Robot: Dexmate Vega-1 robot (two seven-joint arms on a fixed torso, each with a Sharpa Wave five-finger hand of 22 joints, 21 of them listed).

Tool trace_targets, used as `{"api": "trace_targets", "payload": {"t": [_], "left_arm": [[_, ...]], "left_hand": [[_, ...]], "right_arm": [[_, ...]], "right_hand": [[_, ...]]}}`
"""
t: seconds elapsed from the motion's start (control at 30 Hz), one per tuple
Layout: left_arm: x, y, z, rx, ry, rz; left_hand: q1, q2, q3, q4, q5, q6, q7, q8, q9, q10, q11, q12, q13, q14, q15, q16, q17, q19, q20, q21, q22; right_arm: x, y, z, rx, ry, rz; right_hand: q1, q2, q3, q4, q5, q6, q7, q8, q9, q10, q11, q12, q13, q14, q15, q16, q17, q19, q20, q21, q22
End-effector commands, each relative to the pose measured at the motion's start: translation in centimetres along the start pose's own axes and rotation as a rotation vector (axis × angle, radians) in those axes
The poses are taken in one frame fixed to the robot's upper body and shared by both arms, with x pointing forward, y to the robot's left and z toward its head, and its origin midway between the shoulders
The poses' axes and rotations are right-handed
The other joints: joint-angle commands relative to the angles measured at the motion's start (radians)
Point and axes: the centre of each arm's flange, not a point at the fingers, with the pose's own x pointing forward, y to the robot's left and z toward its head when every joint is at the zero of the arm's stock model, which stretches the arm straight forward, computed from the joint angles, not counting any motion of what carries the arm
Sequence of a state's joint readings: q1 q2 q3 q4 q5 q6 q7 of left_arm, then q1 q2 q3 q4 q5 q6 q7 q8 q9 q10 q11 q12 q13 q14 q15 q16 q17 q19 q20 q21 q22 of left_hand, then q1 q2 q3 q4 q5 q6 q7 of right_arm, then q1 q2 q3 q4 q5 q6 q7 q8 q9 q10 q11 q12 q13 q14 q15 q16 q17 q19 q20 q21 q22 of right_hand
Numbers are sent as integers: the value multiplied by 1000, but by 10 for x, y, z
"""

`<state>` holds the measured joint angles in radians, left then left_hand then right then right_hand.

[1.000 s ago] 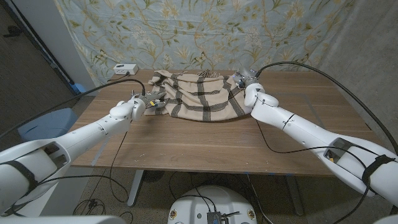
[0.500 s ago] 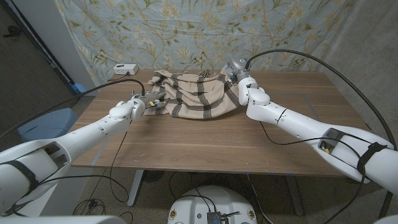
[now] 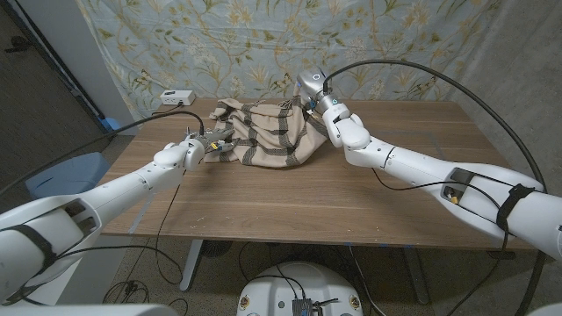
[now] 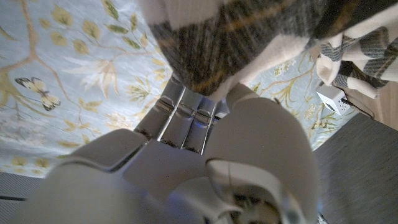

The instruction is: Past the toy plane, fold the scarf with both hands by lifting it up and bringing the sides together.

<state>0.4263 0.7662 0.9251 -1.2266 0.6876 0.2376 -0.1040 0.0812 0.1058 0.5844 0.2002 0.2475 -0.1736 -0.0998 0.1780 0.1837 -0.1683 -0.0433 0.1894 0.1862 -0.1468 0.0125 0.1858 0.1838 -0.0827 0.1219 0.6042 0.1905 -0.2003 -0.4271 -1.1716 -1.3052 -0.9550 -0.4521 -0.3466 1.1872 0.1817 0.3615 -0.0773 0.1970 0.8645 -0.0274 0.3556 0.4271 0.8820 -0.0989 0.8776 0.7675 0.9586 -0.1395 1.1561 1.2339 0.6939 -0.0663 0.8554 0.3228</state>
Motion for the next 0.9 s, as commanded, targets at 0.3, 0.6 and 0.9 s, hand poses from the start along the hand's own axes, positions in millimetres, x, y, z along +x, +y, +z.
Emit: {"api": "trace_targets", "payload": {"t": [0.3, 0.6, 0.9], "left_arm": [[9, -4, -5, -24, 8, 0], [13, -11, -11, -45, 11, -1], [19, -15, -17, -64, 11, -2]], "left_hand": [[-16, 91, 4, -1, 6, -53, 5, 6, 4, -27, 3, 5, 1, -9, 4, 4, 4, 4, -9, -1, 0], [-22, 92, 6, -1, 6, -53, 5, 7, 4, -29, 4, 5, 1, -11, 3, 4, 3, 5, -9, -1, 0], [-29, 92, 9, -2, 6, -54, 6, 8, 4, -30, 4, 6, 1, -11, 3, 4, 3, 6, -9, -2, 0]], "right_arm": [[41, -36, 48, -122, -203, -157], [61, -52, 74, -153, -263, -194], [79, -73, 105, -174, -334, -253]], "right_hand": [[1, -2, -3, 10, 11, 10, -10, 6, 13, 6, -10, 10, 4, -15, -76, 21, 5, -15, -86, 26, 2], [1, -3, -6, 13, 13, 12, -12, 3, 15, 10, -12, 8, 0, -17, -77, 31, 5, -20, -80, 38, 0], [1, -3, -9, 16, 16, 15, -13, 0, 15, 9, -16, 9, 3, -19, -76, 41, 4, -26, -78, 52, -3]]}}
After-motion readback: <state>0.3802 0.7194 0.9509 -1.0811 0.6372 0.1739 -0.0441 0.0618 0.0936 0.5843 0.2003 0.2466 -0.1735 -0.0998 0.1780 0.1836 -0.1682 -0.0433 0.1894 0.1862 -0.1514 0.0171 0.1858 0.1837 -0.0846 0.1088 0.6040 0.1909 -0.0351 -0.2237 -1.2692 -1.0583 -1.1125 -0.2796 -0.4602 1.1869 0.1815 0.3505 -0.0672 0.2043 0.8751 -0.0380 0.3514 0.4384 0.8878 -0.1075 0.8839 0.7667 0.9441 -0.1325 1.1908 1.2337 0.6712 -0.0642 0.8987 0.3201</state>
